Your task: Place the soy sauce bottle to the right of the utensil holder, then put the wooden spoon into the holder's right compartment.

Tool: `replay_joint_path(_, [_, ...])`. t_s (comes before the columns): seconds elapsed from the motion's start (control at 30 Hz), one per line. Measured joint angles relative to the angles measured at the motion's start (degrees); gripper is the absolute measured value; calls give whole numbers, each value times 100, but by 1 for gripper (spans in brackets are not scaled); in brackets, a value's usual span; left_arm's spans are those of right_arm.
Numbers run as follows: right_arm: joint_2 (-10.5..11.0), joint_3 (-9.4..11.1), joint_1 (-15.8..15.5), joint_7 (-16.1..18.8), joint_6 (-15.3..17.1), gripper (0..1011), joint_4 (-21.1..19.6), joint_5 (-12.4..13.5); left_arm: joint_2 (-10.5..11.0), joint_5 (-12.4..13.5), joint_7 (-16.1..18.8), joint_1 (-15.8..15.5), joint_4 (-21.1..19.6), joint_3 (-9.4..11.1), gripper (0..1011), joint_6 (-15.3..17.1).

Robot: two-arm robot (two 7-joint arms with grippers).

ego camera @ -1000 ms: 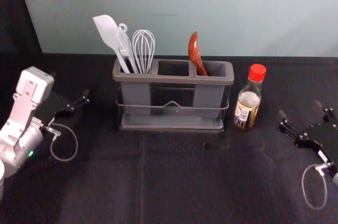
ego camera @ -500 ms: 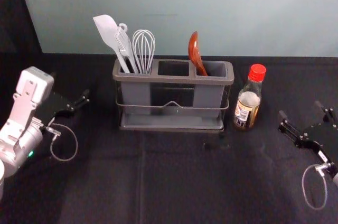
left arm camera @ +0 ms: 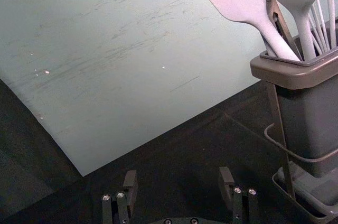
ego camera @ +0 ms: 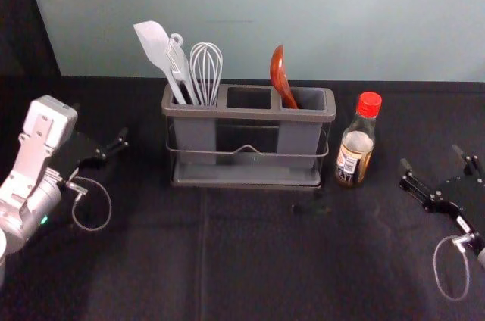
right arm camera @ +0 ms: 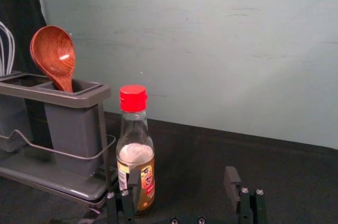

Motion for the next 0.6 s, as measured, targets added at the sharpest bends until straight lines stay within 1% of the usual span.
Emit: replay_joint_path(0.6, [3, 0, 0, -6, 0, 1004, -2, 5, 0, 0, 0, 0, 0, 0, 1005, 0])
